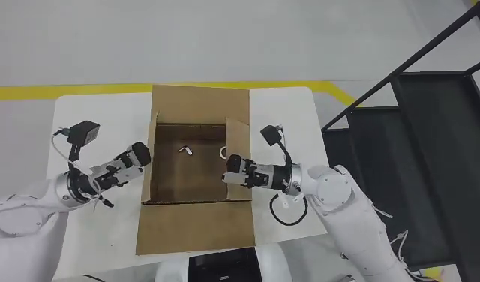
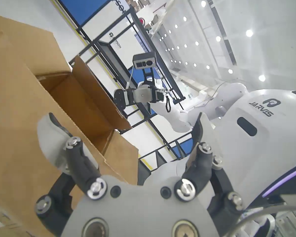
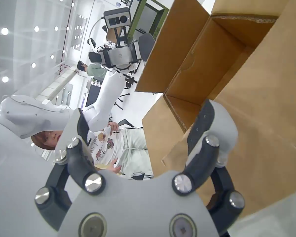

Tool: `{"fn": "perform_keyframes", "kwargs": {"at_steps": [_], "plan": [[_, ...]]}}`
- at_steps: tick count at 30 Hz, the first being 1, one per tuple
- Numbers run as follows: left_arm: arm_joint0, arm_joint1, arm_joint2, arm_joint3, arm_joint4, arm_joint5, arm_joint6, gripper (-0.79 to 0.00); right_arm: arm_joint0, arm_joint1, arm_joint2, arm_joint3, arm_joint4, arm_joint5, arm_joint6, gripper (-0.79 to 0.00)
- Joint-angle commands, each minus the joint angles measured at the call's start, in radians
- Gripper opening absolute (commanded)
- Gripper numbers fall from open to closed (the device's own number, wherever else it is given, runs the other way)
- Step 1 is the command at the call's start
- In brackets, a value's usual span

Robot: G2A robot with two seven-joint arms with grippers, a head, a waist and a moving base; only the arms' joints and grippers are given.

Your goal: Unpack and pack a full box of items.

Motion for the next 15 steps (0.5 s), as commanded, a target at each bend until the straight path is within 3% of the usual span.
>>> {"fn": "perform_keyframes", "kwargs": {"at_steps": [1, 6, 10, 15], "plan": [[0.017, 0.005, -0.053, 0.029, -0.04, -0.003, 0.016, 0.0, 0.012, 0.0, -0.018, 0.015, -0.008, 0.006, 0.005, 0.0], [0.04, 0.016, -0.111, 0.065, -0.135, 0.036, -0.044, 0.0, 0.047, -0.001, -0.067, 0.061, -0.022, 0.012, 0.023, 0.0], [0.013, 0.018, -0.052, 0.084, -0.131, 0.069, -0.077, 0.0, 0.08, -0.003, -0.098, 0.088, -0.031, 0.016, 0.018, 0.0], [-0.068, 0.012, 0.055, 0.171, -0.09, 0.059, -0.068, 0.0, 0.099, -0.001, -0.104, 0.1, -0.044, 0.023, -0.002, 0.0]]}}
